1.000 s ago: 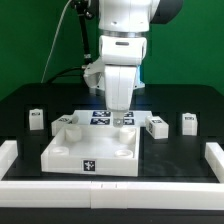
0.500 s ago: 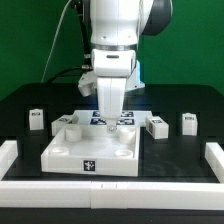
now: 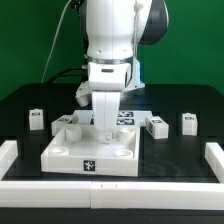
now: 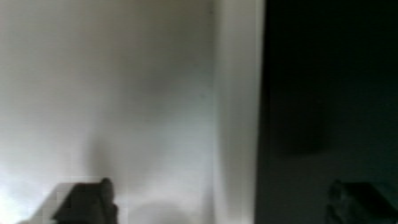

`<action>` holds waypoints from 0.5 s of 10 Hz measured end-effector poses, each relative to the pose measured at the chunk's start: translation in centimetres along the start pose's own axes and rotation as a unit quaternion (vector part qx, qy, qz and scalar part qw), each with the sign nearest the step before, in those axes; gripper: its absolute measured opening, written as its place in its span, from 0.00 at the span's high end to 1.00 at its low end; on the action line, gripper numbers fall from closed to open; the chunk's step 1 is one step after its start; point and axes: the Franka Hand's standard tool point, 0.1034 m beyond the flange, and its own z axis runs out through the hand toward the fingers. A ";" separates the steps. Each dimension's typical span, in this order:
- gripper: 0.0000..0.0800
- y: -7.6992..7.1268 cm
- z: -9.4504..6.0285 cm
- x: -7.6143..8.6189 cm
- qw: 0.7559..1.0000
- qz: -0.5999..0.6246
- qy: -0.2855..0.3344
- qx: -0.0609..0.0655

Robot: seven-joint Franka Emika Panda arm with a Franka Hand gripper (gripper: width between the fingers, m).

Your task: Assemble one leg

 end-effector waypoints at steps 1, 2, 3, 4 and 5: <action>0.37 -0.1 0.1 0.0 1.000 0.000 0.000 0.001; 0.56 -0.1 0.1 -0.1 1.000 0.001 0.000 0.001; 0.73 -0.1 0.1 -0.1 1.000 0.001 0.000 0.001; 0.89 -0.1 0.1 -0.1 1.000 0.001 0.000 0.001; 0.89 0.0 0.0 -0.1 1.000 0.001 0.000 -0.002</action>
Offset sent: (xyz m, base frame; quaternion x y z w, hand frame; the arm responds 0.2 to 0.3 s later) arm 0.0000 0.0000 0.0000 0.0000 0.0000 0.0000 1.0000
